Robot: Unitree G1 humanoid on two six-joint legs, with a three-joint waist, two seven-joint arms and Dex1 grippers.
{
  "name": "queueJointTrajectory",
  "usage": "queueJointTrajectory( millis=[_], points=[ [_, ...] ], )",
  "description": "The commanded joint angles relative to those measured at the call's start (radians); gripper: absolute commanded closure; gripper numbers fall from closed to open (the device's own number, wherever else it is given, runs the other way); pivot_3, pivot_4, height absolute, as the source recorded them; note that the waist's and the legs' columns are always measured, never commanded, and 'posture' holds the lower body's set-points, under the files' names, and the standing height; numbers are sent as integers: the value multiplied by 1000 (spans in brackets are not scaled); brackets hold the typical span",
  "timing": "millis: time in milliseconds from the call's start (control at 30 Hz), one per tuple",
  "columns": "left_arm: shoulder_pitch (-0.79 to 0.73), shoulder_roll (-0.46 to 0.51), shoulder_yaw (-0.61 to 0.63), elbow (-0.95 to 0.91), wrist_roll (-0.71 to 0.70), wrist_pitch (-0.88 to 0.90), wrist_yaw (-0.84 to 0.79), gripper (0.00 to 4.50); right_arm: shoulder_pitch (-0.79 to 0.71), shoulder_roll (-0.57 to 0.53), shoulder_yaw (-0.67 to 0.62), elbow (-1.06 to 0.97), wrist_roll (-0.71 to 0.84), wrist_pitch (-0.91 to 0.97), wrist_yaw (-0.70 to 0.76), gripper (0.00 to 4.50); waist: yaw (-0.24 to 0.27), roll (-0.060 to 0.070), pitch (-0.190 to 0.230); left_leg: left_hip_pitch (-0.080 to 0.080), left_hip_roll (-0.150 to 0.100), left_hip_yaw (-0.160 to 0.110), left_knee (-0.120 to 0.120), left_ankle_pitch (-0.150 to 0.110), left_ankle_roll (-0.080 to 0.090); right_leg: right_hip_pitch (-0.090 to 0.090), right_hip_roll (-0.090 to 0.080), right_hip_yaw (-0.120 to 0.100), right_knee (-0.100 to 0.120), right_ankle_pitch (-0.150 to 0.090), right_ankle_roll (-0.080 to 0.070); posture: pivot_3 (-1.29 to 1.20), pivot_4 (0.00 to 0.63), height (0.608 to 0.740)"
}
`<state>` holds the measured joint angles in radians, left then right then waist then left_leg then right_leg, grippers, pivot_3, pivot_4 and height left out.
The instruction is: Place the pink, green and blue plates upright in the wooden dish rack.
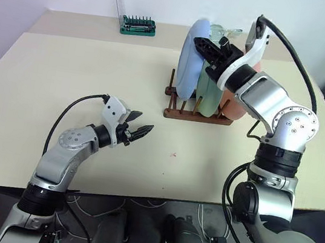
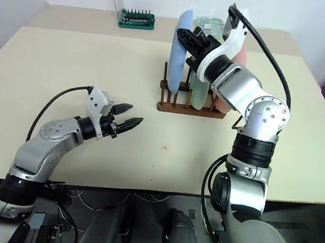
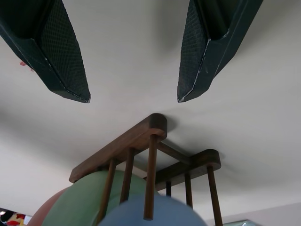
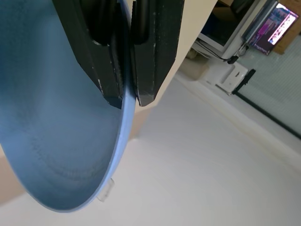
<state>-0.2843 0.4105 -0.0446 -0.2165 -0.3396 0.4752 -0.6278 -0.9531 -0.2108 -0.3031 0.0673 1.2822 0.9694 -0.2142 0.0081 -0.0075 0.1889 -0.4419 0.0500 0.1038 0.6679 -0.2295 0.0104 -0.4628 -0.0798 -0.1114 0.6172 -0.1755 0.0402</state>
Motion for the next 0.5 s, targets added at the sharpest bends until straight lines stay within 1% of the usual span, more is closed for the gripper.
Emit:
queueJointTrajectory(
  millis=[33,67,100,167,267,433,500],
  points=[
    [-12,1,7,-30,-10,-5,-5,1485,-12,8,-19,16,16,11,-10,4443,0,0,0,0,0,0,0,0,0,0,0,0,0,0,0,0,150,730],
    [-13,1,6,-29,-10,-5,-5,1485,-13,10,-18,25,11,12,-10,4443,0,0,0,0,0,0,0,0,0,0,0,0,0,0,0,0,150,730],
    [-14,1,5,-29,-9,-5,-6,1485,-15,12,-17,32,9,13,-11,3799,0,0,0,0,0,0,0,0,0,0,0,0,0,0,0,0,150,730],
    [-14,0,4,-29,-9,-5,-6,1485,-22,13,-12,29,-6,2,6,3111,-1,0,0,0,0,0,0,0,0,0,0,0,0,0,0,0,150,730],
    [-11,-1,2,-33,-9,-5,-6,1485,-42,-28,47,-29,-99,-30,101,1591,-1,0,0,0,0,-1,0,0,0,0,0,0,0,0,0,0,150,730],
    [-5,-4,-4,-39,-8,-6,-5,1485,-54,-127,152,-118,-263,-76,282,1591,-2,0,0,0,0,-1,0,0,0,-1,0,0,-1,0,0,0,150,730],
    [-4,-6,-5,-42,-8,-5,-3,1485,-50,-203,204,-170,-357,-121,377,1591,-1,0,0,0,0,-1,0,0,0,-1,0,0,-1,-2,3,0,150,730]
  ],
)
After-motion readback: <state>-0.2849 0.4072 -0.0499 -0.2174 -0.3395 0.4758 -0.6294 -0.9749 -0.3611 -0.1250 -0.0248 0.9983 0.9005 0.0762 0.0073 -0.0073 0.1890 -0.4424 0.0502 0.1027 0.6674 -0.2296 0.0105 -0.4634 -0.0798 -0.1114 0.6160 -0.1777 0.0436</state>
